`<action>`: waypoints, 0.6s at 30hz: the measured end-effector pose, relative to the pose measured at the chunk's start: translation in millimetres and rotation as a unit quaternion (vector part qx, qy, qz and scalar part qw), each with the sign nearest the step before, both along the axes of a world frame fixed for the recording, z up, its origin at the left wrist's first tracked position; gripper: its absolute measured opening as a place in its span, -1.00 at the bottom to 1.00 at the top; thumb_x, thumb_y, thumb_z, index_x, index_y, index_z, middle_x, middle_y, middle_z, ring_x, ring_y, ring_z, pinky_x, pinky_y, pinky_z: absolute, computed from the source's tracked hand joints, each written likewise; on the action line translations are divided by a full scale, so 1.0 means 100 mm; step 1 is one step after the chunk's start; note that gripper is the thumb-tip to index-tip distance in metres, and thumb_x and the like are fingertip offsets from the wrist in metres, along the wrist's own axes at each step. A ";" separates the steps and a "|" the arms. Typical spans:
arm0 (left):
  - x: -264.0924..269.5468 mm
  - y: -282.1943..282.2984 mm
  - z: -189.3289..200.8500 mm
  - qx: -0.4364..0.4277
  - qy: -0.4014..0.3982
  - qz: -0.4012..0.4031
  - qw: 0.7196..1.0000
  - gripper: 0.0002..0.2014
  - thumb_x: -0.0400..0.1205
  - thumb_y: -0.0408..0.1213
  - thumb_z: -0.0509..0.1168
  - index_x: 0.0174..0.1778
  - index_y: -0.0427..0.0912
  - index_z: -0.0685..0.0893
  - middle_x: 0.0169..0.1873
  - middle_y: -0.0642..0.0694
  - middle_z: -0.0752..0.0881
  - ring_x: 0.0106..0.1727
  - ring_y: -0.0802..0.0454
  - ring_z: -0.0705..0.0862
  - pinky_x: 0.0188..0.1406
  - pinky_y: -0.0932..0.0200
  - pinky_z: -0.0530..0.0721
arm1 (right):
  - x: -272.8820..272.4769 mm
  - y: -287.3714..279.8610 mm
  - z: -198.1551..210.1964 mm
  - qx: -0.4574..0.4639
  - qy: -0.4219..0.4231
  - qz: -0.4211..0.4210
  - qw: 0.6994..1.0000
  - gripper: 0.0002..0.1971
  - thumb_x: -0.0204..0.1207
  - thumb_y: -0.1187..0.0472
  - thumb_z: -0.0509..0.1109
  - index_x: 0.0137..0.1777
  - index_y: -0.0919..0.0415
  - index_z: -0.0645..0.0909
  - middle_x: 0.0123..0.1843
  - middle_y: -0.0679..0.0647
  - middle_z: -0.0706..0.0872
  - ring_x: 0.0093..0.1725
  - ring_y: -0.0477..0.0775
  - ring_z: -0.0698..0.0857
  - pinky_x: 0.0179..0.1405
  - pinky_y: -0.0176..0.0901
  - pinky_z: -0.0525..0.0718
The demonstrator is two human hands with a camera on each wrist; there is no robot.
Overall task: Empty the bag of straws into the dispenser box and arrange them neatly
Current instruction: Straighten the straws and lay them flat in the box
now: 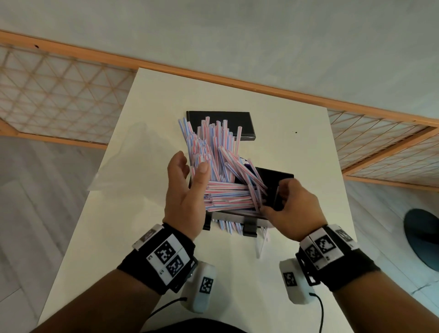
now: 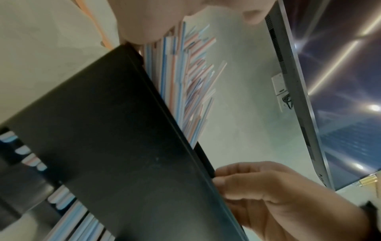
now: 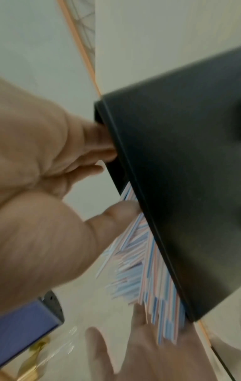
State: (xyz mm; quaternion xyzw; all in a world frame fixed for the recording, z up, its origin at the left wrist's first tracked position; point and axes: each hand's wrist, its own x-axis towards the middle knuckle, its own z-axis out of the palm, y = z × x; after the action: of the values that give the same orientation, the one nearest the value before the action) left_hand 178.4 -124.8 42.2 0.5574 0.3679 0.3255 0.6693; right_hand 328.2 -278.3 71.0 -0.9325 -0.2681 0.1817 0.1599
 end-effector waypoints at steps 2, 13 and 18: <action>0.01 -0.02 -0.01 0.007 0.009 -0.004 1.000 0.10 0.42 0.62 0.21 0.65 -0.21 0.30 0.55 -0.25 0.50 0.62 -0.22 0.45 0.58 -0.35 0.45 | 0.03 0.12 -0.03 -0.114 0.020 0.017 0.993 -0.54 0.34 -0.02 0.56 0.13 0.19 0.54 -0.03 0.06 0.70 0.00 0.20 0.69 -0.18 -0.16 0.55; -0.02 0.01 -0.08 -0.001 0.031 -0.013 0.999 0.07 0.45 0.61 0.19 0.64 -0.20 0.30 0.54 -0.27 0.49 0.60 -0.24 0.47 0.57 -0.37 0.45 | 0.12 0.57 -0.30 -0.183 0.018 0.088 0.979 -0.85 0.46 0.10 0.48 -0.19 0.19 0.70 -0.32 0.10 0.65 -0.22 0.21 0.71 -0.38 -0.26 0.52; -0.02 0.03 -0.05 -0.011 0.010 -0.005 1.000 0.08 0.43 0.61 0.22 0.62 -0.22 0.31 0.48 -0.36 0.50 0.54 -0.35 0.49 0.52 -0.45 0.46 | -0.08 0.56 0.03 -0.088 -0.039 0.212 0.973 -0.85 0.58 0.04 0.35 -0.03 0.07 0.70 -0.13 0.10 0.73 -0.06 0.25 0.68 -0.17 -0.07 0.60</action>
State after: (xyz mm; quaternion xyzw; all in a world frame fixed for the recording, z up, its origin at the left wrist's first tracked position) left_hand 176.5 -122.1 37.3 0.5552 0.3755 0.3120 0.6734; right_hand 320.2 -222.0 73.9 -0.8712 -0.4485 0.1982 0.0242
